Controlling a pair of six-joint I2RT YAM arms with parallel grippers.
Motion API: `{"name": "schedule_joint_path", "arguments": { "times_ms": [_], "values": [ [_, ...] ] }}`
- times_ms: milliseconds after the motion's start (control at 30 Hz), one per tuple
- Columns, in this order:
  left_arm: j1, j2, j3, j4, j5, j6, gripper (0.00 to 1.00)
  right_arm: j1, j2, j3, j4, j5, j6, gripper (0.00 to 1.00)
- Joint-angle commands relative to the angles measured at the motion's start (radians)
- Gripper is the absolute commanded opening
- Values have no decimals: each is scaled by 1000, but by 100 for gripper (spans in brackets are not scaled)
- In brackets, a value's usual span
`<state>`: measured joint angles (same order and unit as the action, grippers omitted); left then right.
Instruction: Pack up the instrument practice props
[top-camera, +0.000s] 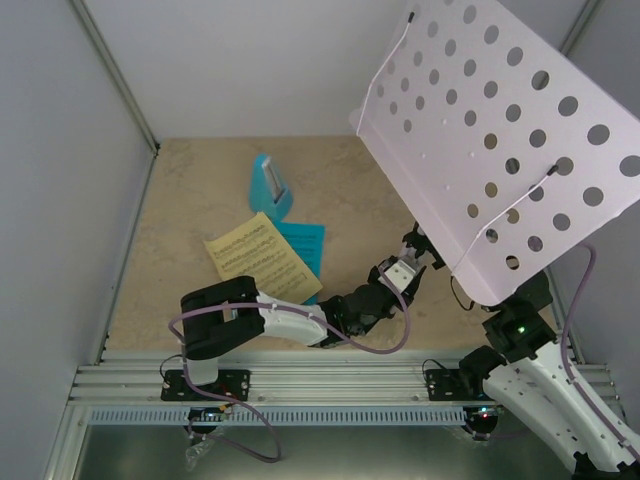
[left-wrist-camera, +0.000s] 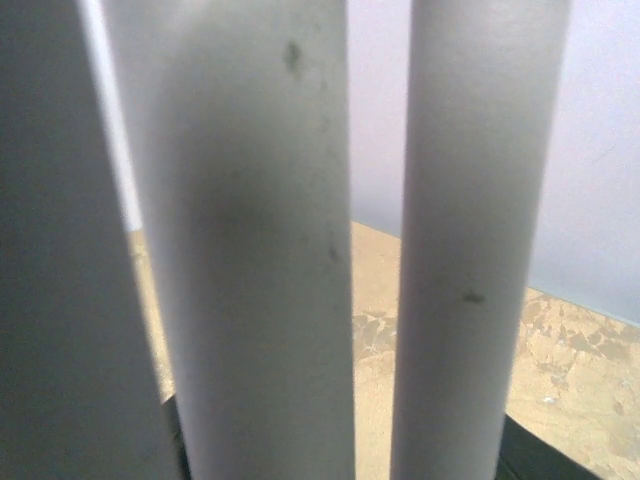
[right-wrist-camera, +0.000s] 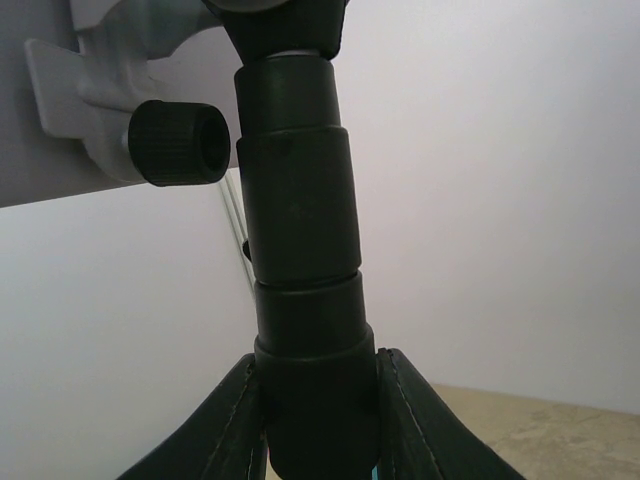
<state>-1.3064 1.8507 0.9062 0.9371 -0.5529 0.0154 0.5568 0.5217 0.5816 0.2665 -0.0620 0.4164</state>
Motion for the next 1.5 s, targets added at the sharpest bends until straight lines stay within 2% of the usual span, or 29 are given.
{"name": "schedule_joint_path", "arguments": {
  "times_ms": [0,100,200,367,533,667,767,1000,1233,1333,1400,1433,1467],
  "values": [
    [7,-55,-26,-17,5,51,15,15,-26,38,54,-30,116,1],
    [7,-153,-64,-97,12,42,8,14,-16,64,19,27,106,1],
    [6,-261,-80,-263,36,17,0,13,18,82,-18,81,83,0],
    [7,-415,-55,-620,95,-69,0,-13,76,43,22,126,102,0],
    [6,-542,-103,-823,72,-149,0,-110,155,-62,126,75,200,0],
    [6,-617,-137,-927,15,-199,0,-214,246,-243,331,-12,309,0],
    [8,-653,-179,-941,14,-220,0,-254,334,-331,465,-38,333,1],
    [11,-641,-161,-963,3,-252,0,-327,561,-356,551,-89,305,0],
    [96,-584,-120,-1007,60,-314,0,-392,773,-361,640,-202,286,1],
    [99,-568,-89,-1021,65,-315,0,-394,821,-378,678,-223,286,10],
    [98,-562,-77,-1030,65,-314,0,-396,843,-385,687,-232,285,25],
    [100,-562,-77,-1028,62,-319,0,-398,855,-388,693,-244,281,36],
    [100,-563,-78,-1024,61,-322,0,-401,863,-394,705,-250,278,40]
  ]
}}
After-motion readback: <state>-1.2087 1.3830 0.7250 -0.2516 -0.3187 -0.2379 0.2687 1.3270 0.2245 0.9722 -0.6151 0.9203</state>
